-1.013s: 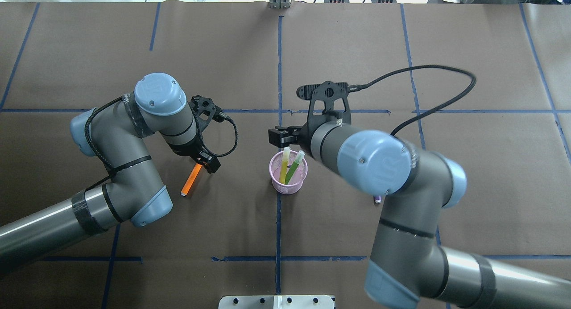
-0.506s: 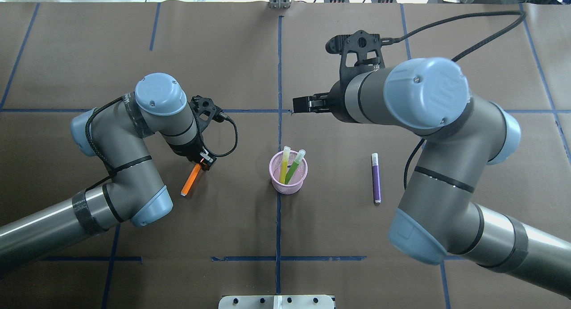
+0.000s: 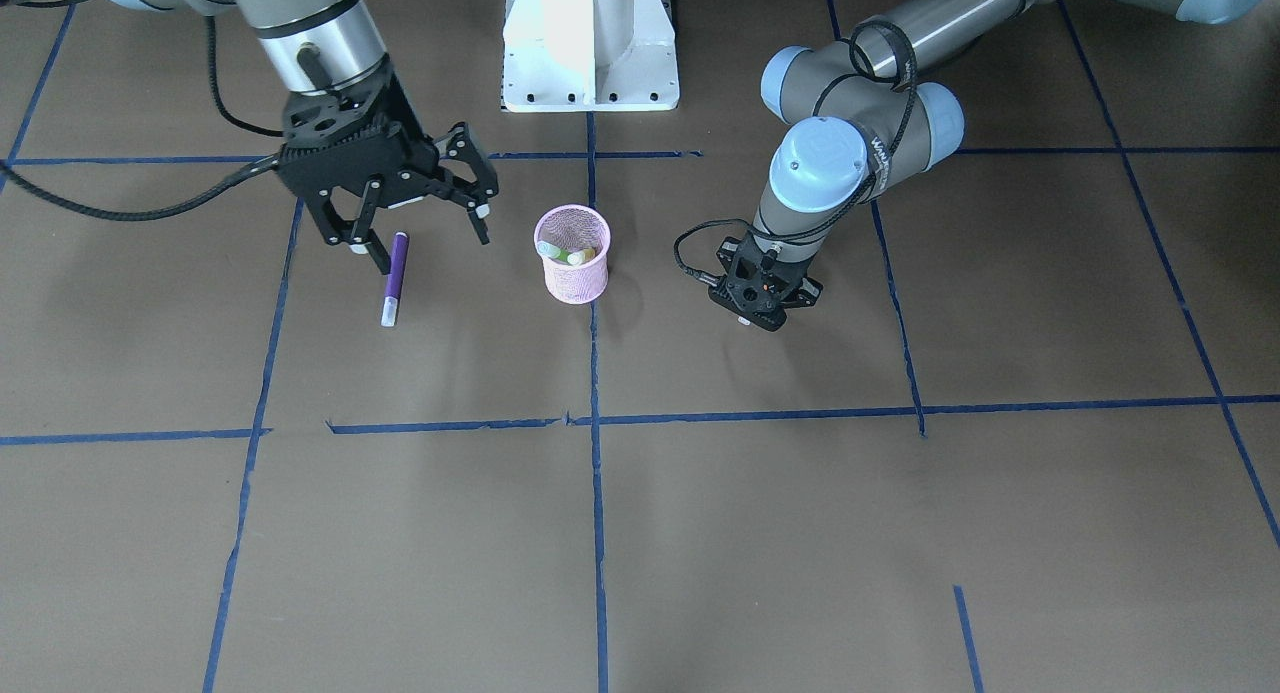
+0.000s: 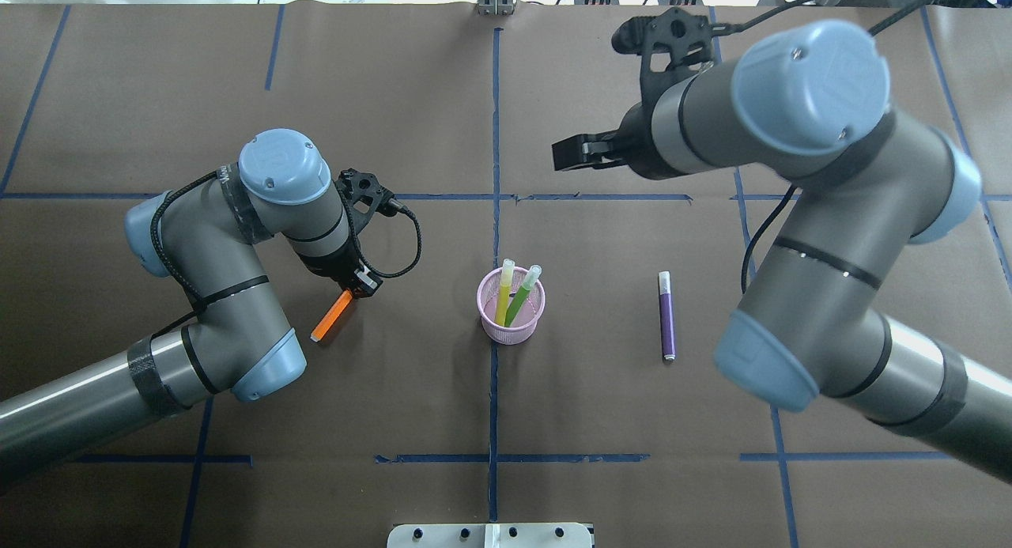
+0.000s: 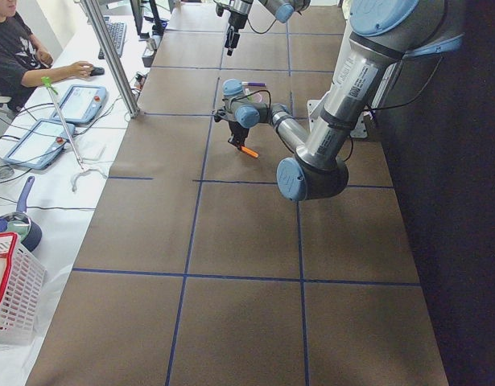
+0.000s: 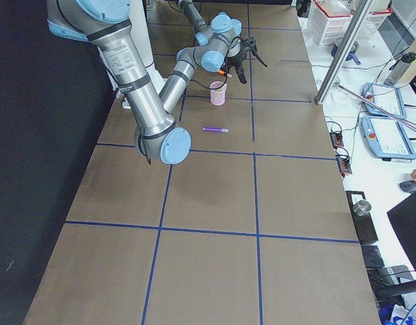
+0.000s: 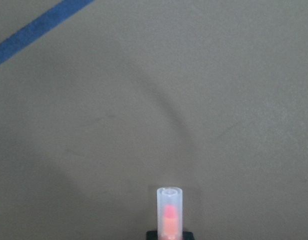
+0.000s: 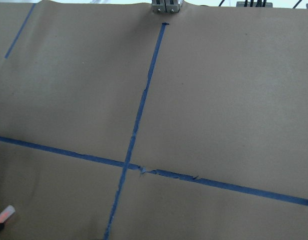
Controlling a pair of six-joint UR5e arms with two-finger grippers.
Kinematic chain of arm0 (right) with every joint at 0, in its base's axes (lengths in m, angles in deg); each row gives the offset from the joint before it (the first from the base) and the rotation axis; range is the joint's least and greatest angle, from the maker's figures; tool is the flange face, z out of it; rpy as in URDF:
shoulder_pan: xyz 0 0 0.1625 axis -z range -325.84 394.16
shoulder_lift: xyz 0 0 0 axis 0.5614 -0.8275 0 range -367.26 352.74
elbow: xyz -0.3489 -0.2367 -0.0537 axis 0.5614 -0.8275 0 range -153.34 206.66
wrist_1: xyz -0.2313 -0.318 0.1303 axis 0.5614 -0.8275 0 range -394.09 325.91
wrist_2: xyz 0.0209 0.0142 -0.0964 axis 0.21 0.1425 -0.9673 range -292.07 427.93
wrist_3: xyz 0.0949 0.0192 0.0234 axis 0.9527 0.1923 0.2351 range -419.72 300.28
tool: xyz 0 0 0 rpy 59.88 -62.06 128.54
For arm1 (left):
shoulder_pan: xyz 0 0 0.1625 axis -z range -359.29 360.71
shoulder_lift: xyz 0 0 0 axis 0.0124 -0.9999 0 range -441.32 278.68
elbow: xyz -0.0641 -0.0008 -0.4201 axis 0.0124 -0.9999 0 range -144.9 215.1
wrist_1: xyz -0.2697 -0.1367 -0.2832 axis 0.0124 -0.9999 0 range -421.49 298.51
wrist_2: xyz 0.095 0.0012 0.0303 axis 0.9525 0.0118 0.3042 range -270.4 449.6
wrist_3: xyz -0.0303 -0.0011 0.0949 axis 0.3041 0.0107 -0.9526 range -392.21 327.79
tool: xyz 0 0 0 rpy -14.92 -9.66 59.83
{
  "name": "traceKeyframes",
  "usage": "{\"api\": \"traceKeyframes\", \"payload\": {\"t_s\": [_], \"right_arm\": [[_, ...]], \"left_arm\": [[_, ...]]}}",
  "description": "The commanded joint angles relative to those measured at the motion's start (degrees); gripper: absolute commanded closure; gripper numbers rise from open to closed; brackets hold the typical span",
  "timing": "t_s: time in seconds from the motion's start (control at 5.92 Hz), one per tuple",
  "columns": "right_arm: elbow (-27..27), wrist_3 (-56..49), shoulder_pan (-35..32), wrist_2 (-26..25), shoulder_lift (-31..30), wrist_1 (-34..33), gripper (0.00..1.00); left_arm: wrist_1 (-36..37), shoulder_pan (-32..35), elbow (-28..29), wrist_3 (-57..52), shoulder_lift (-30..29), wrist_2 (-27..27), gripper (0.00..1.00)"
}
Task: Collect pens into pen holder
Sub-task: 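Open the right gripper and raise it away from the cup, then lift the orange marker with left gripper while right gripper descends to purple marker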
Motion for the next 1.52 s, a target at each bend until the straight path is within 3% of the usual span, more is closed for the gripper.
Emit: {"api": "traceKeyframes", "payload": {"t_s": [0.0,0.51,0.84,1.35], "right_arm": [[-0.5,-3.24,-1.6,3.5,-3.44,-5.1,0.0],[-7.15,-2.54,3.66,4.12,-4.08,-6.08,0.0],[-11.02,-2.37,4.12,6.47,-4.87,-6.26,0.0],[-13.85,2.81,4.21,10.44,-4.78,-5.64,0.0]], "left_arm": [[0.0,3.88,-3.38,0.12,-0.01,0.0,1.0],[-0.7,7.6,-11.47,2.91,-1.75,4.02,1.0],[-10.66,7.51,-11.93,16.15,-3.17,5.88,1.0],[-17.91,7.16,-12.81,27.87,-3.7,10.71,1.0]]}}
